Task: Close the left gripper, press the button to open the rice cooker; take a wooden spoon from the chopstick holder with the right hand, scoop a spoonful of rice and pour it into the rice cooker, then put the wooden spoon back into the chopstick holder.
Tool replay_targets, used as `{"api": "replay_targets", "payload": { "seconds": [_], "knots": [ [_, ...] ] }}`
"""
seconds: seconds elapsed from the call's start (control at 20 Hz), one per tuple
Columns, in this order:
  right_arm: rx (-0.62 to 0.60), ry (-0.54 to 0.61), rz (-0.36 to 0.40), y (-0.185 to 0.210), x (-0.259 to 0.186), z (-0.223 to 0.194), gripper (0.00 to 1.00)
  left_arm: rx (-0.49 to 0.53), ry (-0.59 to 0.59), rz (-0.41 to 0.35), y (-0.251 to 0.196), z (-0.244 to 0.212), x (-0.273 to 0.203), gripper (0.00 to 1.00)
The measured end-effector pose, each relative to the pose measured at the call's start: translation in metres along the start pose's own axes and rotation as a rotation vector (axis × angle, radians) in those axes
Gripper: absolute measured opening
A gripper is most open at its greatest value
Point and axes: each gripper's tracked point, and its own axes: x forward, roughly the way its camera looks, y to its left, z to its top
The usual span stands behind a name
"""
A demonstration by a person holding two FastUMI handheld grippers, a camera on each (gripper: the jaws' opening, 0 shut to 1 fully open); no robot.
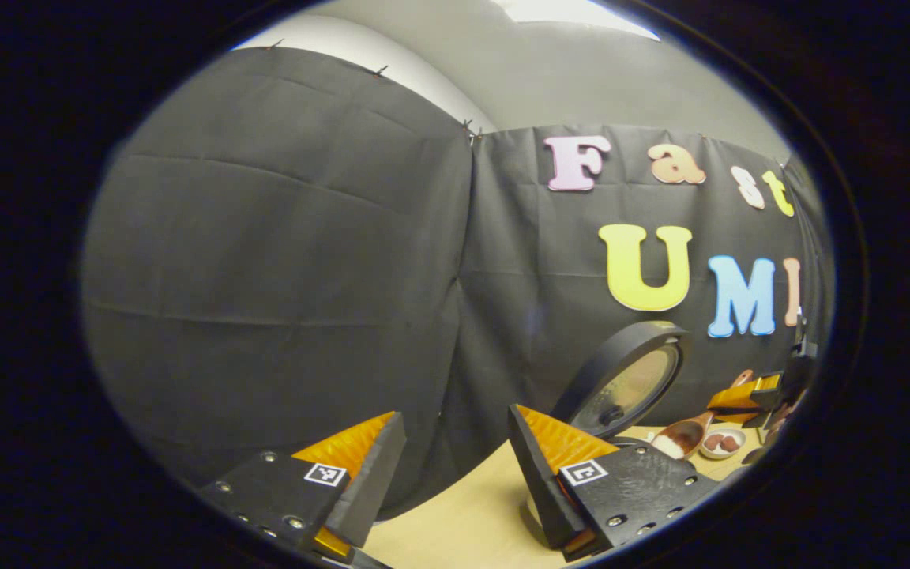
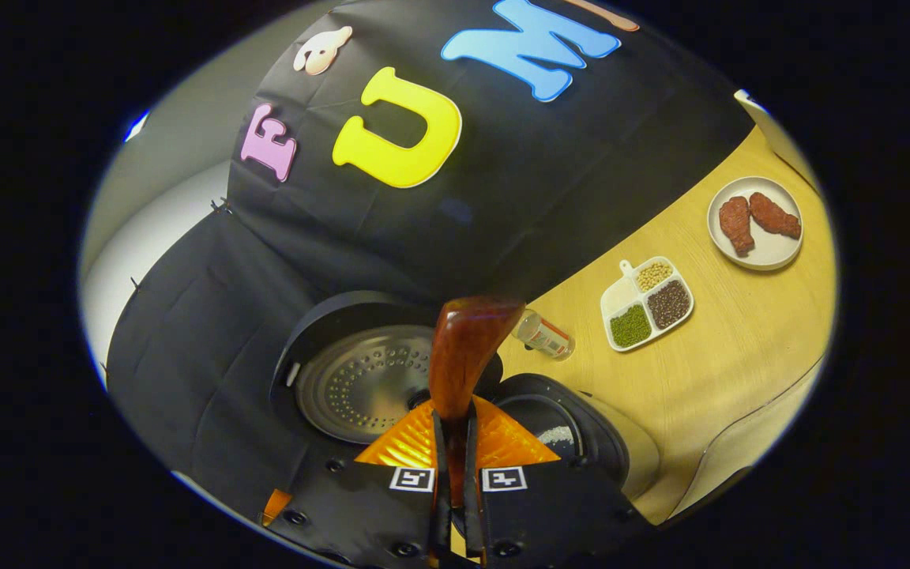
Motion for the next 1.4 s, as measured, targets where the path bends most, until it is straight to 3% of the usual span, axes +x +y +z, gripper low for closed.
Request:
{"api": "replay_targets", "payload": {
  "seconds": [0.35, 0.6, 0.65, 0.7, 1.1, 1.4],
  "knots": [
    [-0.257, 0.074, -0.054, -0.020, 0.032, -0.042, 0.08, 0.021, 0.010, 0.050, 0.023, -0.007, -0.008, 0.82],
    [-0.509, 0.072, -0.092, -0.031, 0.035, -0.053, 0.08, 0.026, 0.020, 0.084, 0.036, -0.008, -0.023, 0.82],
    [-0.565, 0.065, -0.092, -0.029, 0.033, -0.053, 0.04, 0.023, 0.024, 0.087, 0.036, -0.008, -0.024, 0.82],
    [-0.621, 0.054, -0.087, -0.026, 0.031, -0.050, 0.08, 0.020, 0.025, 0.087, 0.036, -0.010, -0.025, 0.82],
    [-1.097, -0.072, -0.017, 0.008, 0.013, -0.045, 0.05, 0.022, 0.019, 0.055, 0.019, -0.010, -0.025, 0.82],
    [-1.466, -0.164, 0.029, 0.026, 0.002, -0.047, 0.08, 0.029, 0.001, 0.045, 0.014, -0.004, -0.029, 0.82]
  ]
}}
